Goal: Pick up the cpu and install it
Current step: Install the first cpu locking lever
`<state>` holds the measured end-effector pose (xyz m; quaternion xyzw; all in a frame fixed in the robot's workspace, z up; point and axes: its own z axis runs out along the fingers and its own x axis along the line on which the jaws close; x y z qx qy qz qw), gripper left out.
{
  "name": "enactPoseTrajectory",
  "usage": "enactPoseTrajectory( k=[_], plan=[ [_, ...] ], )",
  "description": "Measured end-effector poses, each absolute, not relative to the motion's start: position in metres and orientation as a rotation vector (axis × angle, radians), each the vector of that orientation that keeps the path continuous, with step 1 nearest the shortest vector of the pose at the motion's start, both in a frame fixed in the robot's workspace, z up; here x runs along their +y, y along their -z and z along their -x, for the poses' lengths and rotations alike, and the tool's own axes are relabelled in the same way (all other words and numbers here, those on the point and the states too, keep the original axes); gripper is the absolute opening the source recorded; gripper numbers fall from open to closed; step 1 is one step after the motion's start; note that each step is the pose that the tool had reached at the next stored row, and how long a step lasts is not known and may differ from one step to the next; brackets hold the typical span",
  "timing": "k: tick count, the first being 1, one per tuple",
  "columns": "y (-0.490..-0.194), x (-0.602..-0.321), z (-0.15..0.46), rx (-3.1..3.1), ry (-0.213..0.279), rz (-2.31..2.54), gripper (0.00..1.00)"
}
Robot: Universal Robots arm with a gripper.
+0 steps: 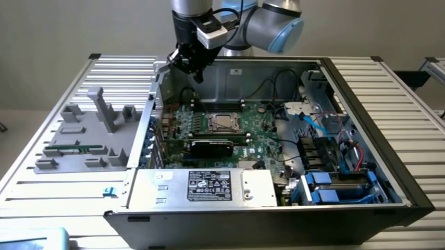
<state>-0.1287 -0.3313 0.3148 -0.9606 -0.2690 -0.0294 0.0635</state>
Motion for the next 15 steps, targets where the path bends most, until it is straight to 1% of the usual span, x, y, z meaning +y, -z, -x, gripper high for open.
enactPoseTrajectory(
  k=[7, 11, 15],
  plan=[
    [-0.3146, -0.3313, 0.1299, -0.705, 0.096, 2.931, 0.11],
    [-0.3145, -0.3337, 0.1311, -0.685, 0.083, 2.921, 0.11],
    [-0.3144, -0.3373, 0.1332, -0.673, 0.089, 2.876, 0.11]
  ],
)
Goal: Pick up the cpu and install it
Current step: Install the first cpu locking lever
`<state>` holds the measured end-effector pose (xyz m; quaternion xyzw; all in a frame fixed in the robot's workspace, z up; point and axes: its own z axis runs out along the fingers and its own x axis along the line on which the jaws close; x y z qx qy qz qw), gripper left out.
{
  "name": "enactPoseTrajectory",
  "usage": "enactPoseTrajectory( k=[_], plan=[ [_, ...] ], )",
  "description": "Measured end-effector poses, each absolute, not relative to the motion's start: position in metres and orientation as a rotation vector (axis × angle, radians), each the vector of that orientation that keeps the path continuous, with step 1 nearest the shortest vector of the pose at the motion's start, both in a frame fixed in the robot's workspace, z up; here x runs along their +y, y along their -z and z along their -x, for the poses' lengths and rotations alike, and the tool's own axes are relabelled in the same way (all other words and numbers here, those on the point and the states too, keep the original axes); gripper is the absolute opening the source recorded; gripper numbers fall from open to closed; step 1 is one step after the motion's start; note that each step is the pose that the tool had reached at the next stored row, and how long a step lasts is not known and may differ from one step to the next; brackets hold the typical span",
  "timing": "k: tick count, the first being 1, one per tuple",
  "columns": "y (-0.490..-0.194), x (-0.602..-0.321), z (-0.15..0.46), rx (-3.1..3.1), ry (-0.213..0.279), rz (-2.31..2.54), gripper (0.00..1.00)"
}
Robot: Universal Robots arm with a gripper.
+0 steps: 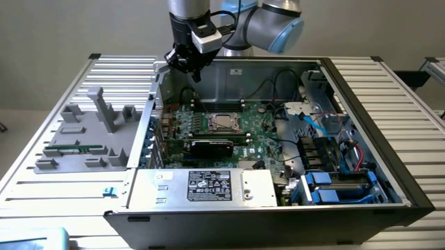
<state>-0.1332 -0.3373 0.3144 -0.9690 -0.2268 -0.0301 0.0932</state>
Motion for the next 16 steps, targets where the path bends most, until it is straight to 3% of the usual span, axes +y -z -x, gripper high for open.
enactPoseTrajectory(
  k=[6, 12, 16],
  plan=[
    [-0.314, -0.346, 0.136, -0.647, 0.115, 2.773, 0.11],
    [-0.310, -0.362, 0.136, -0.634, 0.068, 2.755, 0.11],
    [-0.304, -0.366, 0.136, -0.616, 0.067, 2.757, 0.11]
  ],
)
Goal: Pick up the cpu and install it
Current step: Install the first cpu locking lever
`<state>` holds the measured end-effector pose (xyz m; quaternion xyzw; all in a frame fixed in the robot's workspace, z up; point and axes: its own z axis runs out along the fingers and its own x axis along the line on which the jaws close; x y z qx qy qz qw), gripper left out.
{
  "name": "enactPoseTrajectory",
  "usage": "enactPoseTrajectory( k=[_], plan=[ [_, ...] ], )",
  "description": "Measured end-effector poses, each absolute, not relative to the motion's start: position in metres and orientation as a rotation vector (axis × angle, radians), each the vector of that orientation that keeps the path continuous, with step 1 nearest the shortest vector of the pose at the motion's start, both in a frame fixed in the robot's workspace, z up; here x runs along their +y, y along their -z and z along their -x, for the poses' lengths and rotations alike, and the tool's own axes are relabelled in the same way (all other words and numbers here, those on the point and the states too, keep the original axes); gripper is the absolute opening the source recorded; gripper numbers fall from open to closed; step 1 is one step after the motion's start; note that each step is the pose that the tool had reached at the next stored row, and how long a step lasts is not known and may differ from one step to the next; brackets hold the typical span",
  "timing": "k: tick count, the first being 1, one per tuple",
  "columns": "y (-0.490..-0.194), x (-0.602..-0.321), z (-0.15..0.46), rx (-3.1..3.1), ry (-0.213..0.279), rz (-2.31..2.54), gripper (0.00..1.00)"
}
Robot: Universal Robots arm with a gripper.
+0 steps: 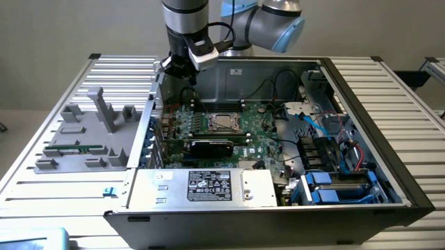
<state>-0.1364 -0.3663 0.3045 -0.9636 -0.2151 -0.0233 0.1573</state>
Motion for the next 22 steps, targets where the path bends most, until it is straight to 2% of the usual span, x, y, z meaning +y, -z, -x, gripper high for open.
enactPoseTrajectory(
  k=[11, 22],
  plan=[
    [-0.286, -0.367, 0.136, -0.594, 0.068, 2.762, 0.11],
    [-0.272, -0.368, 0.136, -0.587, 0.039, 2.759, 0.11]
  ],
)
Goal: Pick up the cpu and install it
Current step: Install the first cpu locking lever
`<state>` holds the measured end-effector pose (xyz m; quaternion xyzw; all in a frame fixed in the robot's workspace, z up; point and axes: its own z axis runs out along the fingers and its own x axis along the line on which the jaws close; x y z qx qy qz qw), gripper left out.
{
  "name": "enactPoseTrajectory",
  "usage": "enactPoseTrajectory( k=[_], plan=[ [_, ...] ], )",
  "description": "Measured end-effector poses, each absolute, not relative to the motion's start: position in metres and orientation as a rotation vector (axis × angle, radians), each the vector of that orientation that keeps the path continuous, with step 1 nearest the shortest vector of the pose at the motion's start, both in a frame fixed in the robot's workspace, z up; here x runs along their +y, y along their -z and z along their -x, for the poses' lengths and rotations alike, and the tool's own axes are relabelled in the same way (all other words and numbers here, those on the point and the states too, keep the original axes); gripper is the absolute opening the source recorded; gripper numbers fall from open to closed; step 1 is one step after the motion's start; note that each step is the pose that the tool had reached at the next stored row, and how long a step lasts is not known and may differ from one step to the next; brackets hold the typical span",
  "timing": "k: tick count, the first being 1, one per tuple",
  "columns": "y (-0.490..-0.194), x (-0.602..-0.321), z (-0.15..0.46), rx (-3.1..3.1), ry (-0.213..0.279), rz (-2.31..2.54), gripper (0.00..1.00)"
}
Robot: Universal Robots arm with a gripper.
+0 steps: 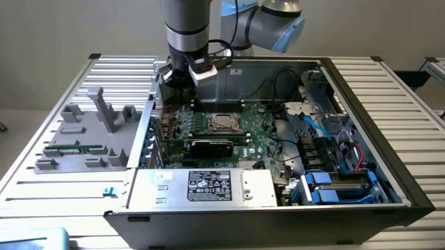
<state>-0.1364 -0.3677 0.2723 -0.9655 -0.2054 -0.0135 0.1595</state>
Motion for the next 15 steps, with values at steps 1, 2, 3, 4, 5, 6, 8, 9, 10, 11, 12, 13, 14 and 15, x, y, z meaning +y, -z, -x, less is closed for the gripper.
enactPoseTrajectory(
  k=[1, 2, 3, 4, 5, 6, 8, 9, 10, 11, 12, 13, 14, 15],
  plan=[
    [-0.271, -0.368, 0.136, -0.587, 0.038, 2.759, 0.11],
    [-0.269, -0.368, 0.136, -0.587, 0.038, 2.759, 0.11],
    [-0.267, -0.368, 0.136, -0.587, 0.037, 2.759, 0.11],
    [-0.265, -0.368, 0.136, -0.587, 0.036, 2.759, 0.11],
    [-0.263, -0.368, 0.136, -0.586, 0.035, 2.759, 0.11],
    [-0.261, -0.367, 0.136, -0.585, 0.033, 2.759, 0.11],
    [-0.258, -0.366, 0.136, -0.583, 0.028, 2.759, 0.11],
    [-0.256, -0.366, 0.135, -0.582, 0.026, 2.759, 0.11],
    [-0.254, -0.365, 0.135, -0.580, 0.024, 2.759, 0.11],
    [-0.252, -0.363, 0.135, -0.578, 0.024, 2.759, 0.11],
    [-0.251, -0.362, 0.135, -0.576, 0.023, 2.759, 0.11],
    [-0.249, -0.360, 0.134, -0.574, 0.023, 2.759, 0.11],
    [-0.247, -0.358, 0.135, -0.573, 0.022, 2.760, 0.11],
    [-0.245, -0.357, 0.134, -0.571, 0.021, 2.760, 0.11]
  ],
)
